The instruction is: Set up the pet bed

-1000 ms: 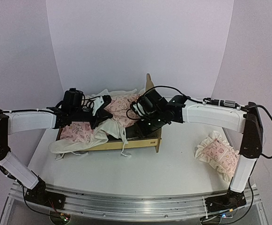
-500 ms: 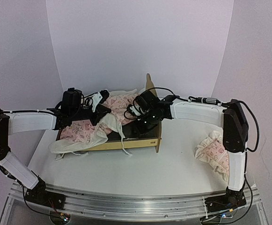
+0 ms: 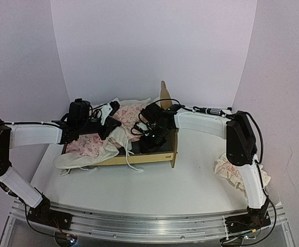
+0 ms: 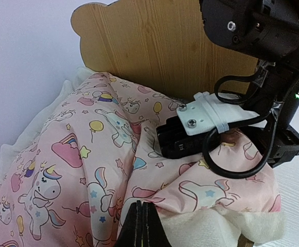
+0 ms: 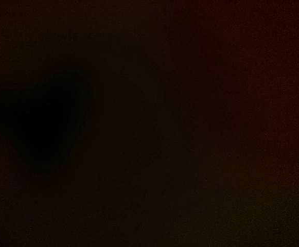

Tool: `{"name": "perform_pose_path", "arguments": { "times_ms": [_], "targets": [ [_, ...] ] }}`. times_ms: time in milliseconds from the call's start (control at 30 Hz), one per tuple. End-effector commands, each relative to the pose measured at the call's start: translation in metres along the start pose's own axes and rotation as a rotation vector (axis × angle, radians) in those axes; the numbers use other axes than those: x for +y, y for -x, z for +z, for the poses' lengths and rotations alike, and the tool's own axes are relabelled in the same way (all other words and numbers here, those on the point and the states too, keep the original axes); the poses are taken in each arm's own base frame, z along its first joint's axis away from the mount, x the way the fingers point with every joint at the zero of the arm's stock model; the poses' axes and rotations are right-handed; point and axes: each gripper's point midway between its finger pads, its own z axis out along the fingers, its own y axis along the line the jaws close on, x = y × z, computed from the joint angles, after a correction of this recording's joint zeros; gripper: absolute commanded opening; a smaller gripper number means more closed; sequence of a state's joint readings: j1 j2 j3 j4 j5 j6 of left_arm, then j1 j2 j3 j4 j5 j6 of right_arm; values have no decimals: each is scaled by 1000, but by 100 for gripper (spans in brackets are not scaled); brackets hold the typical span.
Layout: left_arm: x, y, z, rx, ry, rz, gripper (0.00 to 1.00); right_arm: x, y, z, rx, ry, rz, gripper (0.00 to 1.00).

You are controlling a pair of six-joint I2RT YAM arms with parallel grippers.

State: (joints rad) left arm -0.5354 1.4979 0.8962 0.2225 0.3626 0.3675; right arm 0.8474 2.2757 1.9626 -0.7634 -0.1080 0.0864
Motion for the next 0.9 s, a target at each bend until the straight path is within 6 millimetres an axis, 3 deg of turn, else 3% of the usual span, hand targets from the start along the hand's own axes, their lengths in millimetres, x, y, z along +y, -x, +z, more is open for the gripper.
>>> {"name": "perform_pose_path", "arguments": {
  "times_ms": [0, 67, 167, 233, 400, 633, 867],
  "targets": [
    [7, 5, -1, -29, 26, 14, 0, 25, -45, -2, 196, 111, 34, 21],
    [4, 4, -1, -29, 15, 19, 0, 30, -52, -11, 221, 131, 43, 10],
    [-4, 1, -1, -31, -30, 28, 0, 36, -60, -27, 236, 161, 39, 0],
    [-14, -4, 0, -31, -76, 27, 0, 39, -66, -29, 259, 180, 44, 0],
    [-34, -18, -1, -12, -168, 7, 0, 43, -89, -12, 354, 177, 39, 0],
    [-36, -45, -1, 69, -151, -34, 0, 79, -88, -32, 289, 203, -218, 0],
    [-43, -65, -6, 131, -164, -39, 0, 102, -71, -45, 80, 289, -385, 7]
  ]
}}
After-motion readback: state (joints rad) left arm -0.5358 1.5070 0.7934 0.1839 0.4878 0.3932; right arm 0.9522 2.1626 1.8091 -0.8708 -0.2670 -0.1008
